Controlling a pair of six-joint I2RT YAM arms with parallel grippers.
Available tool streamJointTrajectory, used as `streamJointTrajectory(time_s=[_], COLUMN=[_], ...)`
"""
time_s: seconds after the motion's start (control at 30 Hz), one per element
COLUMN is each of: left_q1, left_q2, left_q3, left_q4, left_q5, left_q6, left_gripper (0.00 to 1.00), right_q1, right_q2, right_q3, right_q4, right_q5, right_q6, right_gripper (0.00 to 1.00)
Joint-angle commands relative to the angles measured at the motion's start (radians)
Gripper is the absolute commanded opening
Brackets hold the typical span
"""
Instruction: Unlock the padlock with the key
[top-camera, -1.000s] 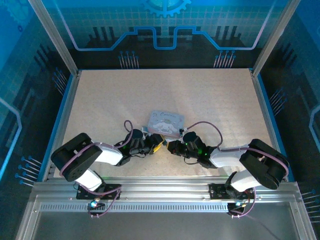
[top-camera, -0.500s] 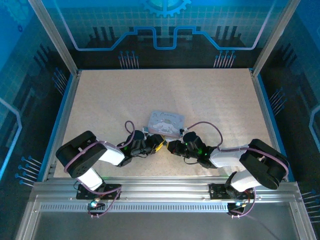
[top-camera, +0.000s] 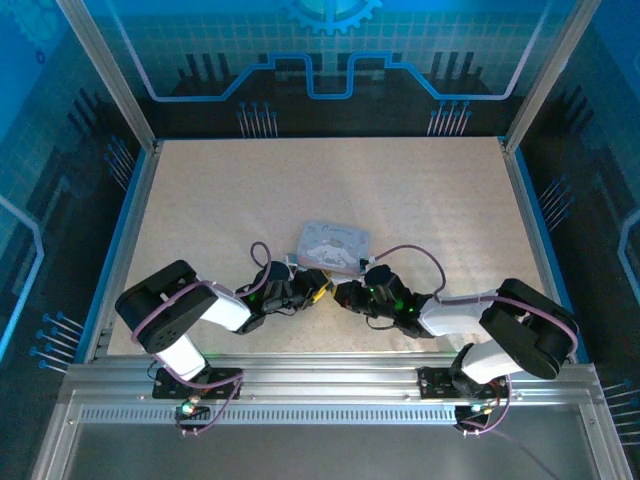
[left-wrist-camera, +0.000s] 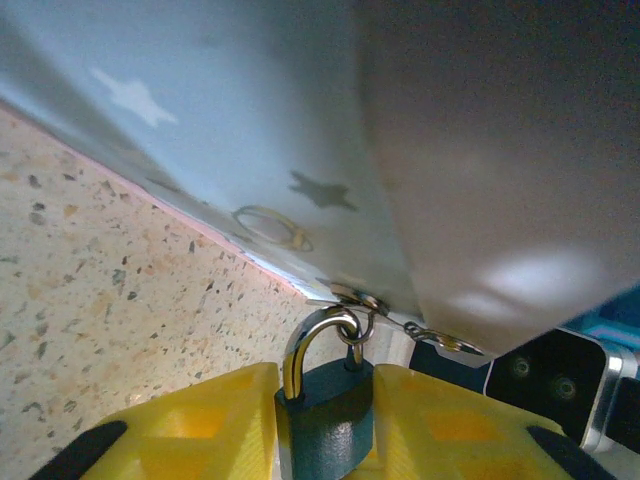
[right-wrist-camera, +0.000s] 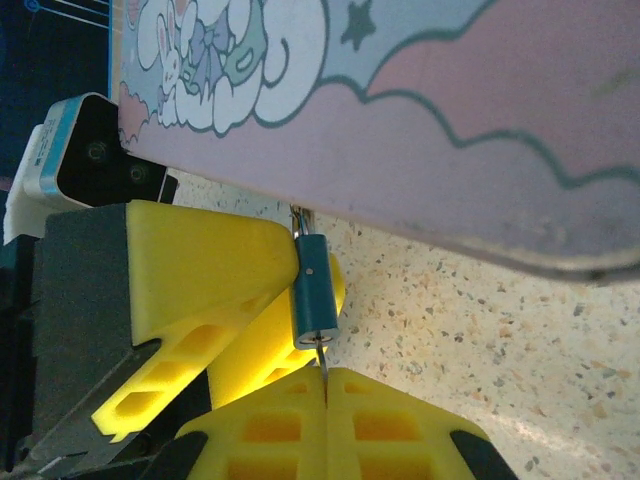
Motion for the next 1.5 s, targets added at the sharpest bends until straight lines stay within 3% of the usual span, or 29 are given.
streamJointTrajectory(time_s=[0.0, 0.47, 0.93, 1.17, 1.47], left_q1=[-0.011, -0.011, -0.013, -0.013, -0.013], left_q2=[0.015, 0.008, -0.012, -0.020, -0.056], left_q3=[0.000, 0.001, 0.001, 0.001, 0.004], left_q4=[0.032, 0.018, -0.001, -0.004, -0.051], left_q5=[-0.011, -0.014, -0.018, -0.019, -0.024], left_q6=[-0.004, 0.005, 0.016, 0.016, 0.030], left_gripper=[0.27, 0.08, 0.04, 0.04, 0.04], right_q1=[0.022, 0.023, 0.023, -0.016, -0.076], right_q2=[-0.019, -0.108, -0.140, -0.219, -0.336], right_q3=[0.007, 0.004, 0.022, 0.028, 0.076], right_q4=[0.028, -0.105, -0.192, -0.343, -0.512], right_q5=[0.013, 0.061, 0.089, 0.118, 0.145], right_q6=[0.044, 0.034, -0.060, -0.258, -0.779], right_gripper=[0.02, 0.09, 0.25, 0.38, 0.53])
